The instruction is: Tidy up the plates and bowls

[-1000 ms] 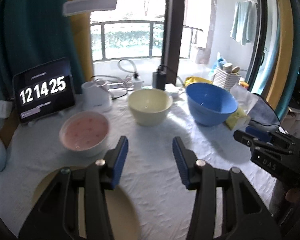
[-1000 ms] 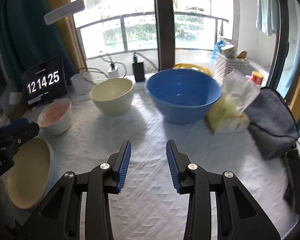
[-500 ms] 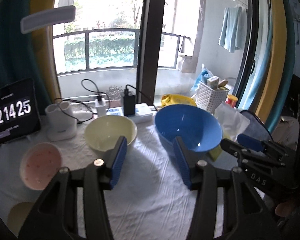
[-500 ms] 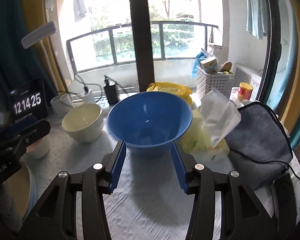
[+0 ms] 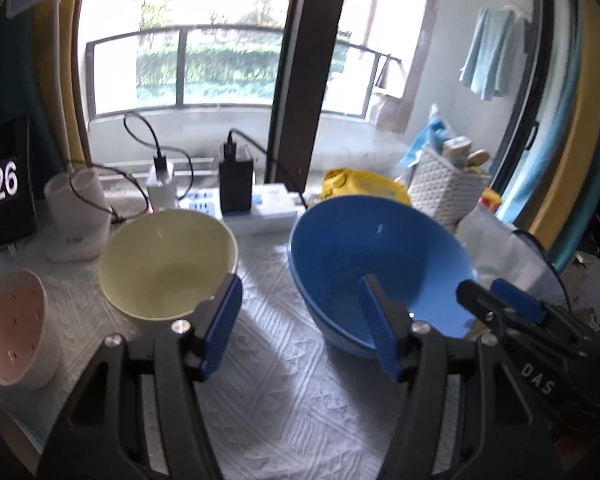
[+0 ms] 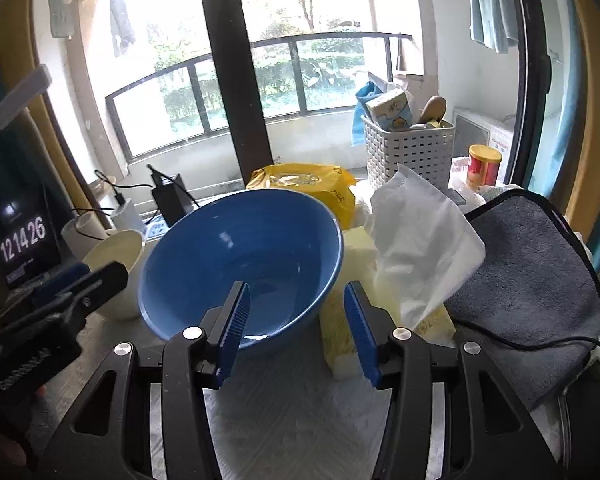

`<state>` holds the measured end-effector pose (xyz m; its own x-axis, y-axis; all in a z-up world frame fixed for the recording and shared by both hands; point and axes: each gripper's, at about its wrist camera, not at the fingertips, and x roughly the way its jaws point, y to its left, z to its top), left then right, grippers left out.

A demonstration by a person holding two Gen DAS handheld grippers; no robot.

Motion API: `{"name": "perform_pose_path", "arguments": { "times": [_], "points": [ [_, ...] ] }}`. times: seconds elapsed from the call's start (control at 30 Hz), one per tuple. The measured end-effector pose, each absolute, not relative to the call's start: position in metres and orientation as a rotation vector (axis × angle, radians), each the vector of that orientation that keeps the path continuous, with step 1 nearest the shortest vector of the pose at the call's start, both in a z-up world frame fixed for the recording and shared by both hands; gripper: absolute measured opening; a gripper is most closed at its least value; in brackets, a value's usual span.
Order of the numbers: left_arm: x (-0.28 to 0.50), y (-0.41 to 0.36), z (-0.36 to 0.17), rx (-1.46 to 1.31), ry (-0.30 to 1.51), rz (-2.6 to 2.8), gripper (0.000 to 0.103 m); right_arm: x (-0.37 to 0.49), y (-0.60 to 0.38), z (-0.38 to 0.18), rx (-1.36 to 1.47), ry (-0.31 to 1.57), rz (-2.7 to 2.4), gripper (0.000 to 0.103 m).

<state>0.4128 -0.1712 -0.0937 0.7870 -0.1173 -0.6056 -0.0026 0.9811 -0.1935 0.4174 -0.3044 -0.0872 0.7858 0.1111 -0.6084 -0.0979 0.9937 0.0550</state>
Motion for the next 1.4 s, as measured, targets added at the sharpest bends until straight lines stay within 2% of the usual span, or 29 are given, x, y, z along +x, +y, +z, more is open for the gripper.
{"name": "perform_pose_path", "arguments": {
  "times": [0.43,0.47,0.5,0.53,0.67,0.73,0.8,1.4],
  "points": [
    [0.437,-0.181,-0.121,-0.136,0.736,-0.016,0.061,0.437,-0.307,-0.11,0.034,0.69,0.104,0.052],
    [0.436,-0.181,-0.122,-0.136,0.739,-0.021,0.059,0.438,-0.306,-0.11,0.032,0.691,0.107,0.049],
    [0.436,-0.182,-0.121,-0.135,0.742,-0.031,0.052,0.438,-0.306,-0.111,0.032,0.694,0.114,0.045],
    [0.435,-0.185,-0.121,-0.126,0.75,-0.041,0.048,0.437,-0.304,-0.111,0.028,0.697,0.119,0.033],
    [0.427,-0.189,-0.119,-0.111,0.743,-0.051,0.041,0.432,-0.3,-0.106,0.004,0.683,0.124,0.023],
    [0.424,-0.187,-0.117,-0.118,0.745,-0.042,0.03,0.427,-0.298,-0.103,-0.005,0.676,0.116,0.023],
    [0.419,-0.184,-0.115,-0.128,0.746,-0.047,0.028,0.424,-0.299,-0.102,-0.002,0.677,0.109,0.023],
    [0.343,-0.162,-0.085,-0.144,0.672,-0.081,0.028,0.357,-0.28,-0.077,-0.013,0.646,0.099,0.023]
  ]
}}
